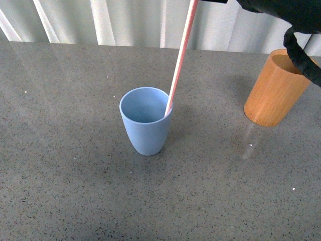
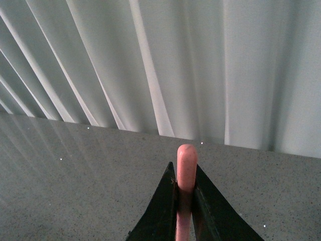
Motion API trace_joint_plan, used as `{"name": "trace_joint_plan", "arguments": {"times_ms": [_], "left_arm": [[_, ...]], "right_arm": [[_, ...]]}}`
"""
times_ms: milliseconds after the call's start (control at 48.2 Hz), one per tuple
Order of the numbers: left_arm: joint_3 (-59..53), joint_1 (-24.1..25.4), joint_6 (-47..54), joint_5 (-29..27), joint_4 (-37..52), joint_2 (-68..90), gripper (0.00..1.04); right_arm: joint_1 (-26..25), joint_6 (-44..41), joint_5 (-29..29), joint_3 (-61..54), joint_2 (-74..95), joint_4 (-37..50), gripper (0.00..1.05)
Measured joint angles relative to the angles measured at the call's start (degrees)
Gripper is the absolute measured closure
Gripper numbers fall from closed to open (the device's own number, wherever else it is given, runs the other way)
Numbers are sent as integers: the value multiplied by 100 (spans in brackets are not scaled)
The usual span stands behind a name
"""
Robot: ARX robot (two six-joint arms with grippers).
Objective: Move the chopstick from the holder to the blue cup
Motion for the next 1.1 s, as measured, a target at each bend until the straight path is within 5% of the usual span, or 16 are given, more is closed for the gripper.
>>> {"name": "trace_joint_plan", "arguments": {"times_ms": [145,746,1099], "left_arm": [[0,0,0,0,0,0,7],[0,0,0,0,0,0,7],[0,0,0,0,0,0,7]], "right_arm": [[7,57,-57,-85,210,74,100],[-92,-33,-225,-68,-109,-181,8],[-509,-896,186,68,-1486,-1010,10]]}}
